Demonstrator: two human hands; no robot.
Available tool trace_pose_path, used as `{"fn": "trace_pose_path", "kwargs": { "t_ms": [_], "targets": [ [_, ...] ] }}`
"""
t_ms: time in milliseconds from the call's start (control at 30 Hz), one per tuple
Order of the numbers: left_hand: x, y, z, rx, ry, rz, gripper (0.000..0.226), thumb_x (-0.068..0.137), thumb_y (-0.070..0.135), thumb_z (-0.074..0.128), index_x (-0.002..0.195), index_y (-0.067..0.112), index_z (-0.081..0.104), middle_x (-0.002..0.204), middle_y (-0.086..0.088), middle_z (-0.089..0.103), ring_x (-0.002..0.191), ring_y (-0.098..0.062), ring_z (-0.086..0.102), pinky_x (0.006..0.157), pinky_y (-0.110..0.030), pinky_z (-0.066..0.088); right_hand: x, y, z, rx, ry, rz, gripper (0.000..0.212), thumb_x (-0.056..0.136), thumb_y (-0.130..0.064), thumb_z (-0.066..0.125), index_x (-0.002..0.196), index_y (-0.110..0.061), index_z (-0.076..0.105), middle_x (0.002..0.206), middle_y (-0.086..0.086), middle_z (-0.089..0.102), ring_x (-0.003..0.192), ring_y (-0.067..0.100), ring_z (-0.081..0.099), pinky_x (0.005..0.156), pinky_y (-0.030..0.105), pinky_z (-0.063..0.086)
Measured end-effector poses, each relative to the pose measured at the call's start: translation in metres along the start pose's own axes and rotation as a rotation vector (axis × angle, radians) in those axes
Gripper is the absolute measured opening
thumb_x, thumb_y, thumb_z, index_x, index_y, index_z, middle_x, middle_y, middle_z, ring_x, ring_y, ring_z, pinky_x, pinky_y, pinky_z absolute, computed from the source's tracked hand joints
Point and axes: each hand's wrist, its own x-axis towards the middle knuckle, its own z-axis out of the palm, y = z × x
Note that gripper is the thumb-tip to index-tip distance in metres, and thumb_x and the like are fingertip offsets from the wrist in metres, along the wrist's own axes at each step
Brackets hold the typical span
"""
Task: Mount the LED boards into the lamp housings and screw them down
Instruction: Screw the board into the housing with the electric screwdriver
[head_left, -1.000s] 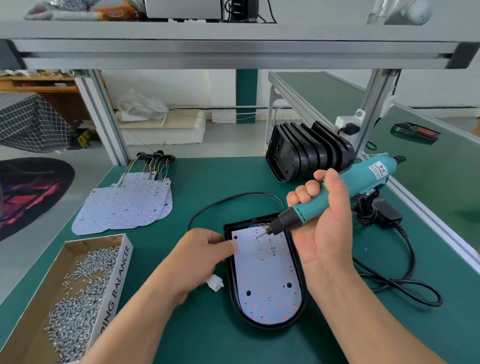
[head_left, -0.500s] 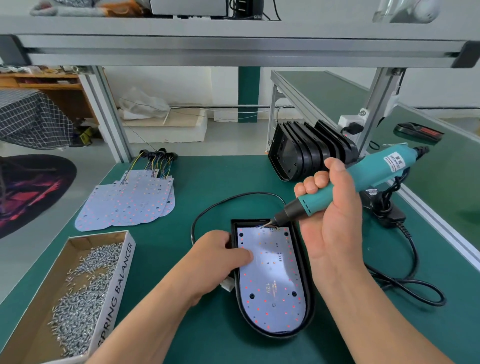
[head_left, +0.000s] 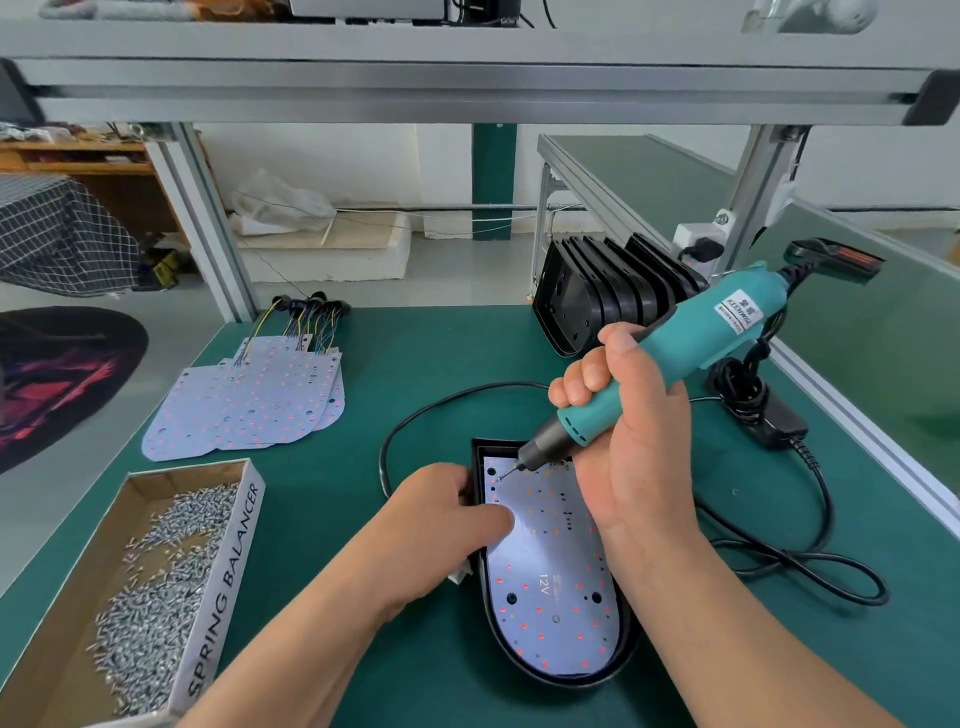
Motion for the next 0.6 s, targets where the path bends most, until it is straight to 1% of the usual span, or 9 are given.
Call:
{"fn": "trace_pose_path", "kwargs": {
  "t_ms": [100,233,433,533,600],
  "targets": [
    [0.0007,-0.0007,0.0007,-0.014,0.023,-0.007,0.06,0.068,0.039,0.067,0.108,-0.006,0.065,0.089,-0.021,0.07,0.075,-0.022,0.058,0.07,-0.042,0.041,-0.001,0.0014,0.001,-0.027,-0.024,0.007,0.01,0.1,-0.016,0.063,0.091,-0.018,0.058,0.07,0.0,0.044,0.061,0.017,0.044,0.064,0.029,0.047],
    [0.0006,-0.0001,0.0018,-0.012,0.033,-0.016,0.064,0.066,0.039,0.067,0.108,-0.008,0.062,0.086,-0.011,0.064,0.074,-0.022,0.055,0.069,-0.042,0.039,-0.0026,0.0016,0.0022,-0.06,-0.056,0.011,0.009,0.099,-0.014,0.062,0.092,-0.016,0.057,0.07,0.0,0.044,0.061,0.018,0.044,0.064,0.029,0.046],
    [0.0009,0.0006,0.0026,-0.013,0.055,-0.006,0.059,0.066,0.036,0.067,0.103,-0.009,0.06,0.08,-0.009,0.059,0.069,-0.021,0.051,0.067,-0.042,0.038,-0.0067,0.0007,0.004,-0.085,-0.109,0.015,0.01,0.099,-0.012,0.06,0.092,-0.014,0.054,0.07,0.001,0.043,0.061,0.018,0.044,0.063,0.03,0.046],
    [0.0006,0.0012,0.0029,-0.024,0.053,-0.004,0.057,0.068,0.034,0.067,0.103,-0.011,0.059,0.081,-0.008,0.057,0.071,-0.021,0.049,0.068,-0.041,0.036,-0.0082,0.0021,0.0052,-0.129,-0.179,-0.02,0.014,0.099,-0.011,0.063,0.088,-0.019,0.061,0.069,0.0,0.045,0.061,0.019,0.044,0.065,0.032,0.046],
    [0.0008,0.0018,0.0035,-0.026,0.058,-0.002,0.055,0.069,0.033,0.067,0.1,-0.011,0.058,0.081,-0.006,0.055,0.073,-0.021,0.047,0.069,-0.041,0.035,-0.0098,0.0031,0.0055,-0.157,-0.244,-0.049,0.011,0.096,-0.012,0.064,0.093,-0.023,0.066,0.067,-0.001,0.048,0.061,0.02,0.046,0.065,0.033,0.047]
  ]
}}
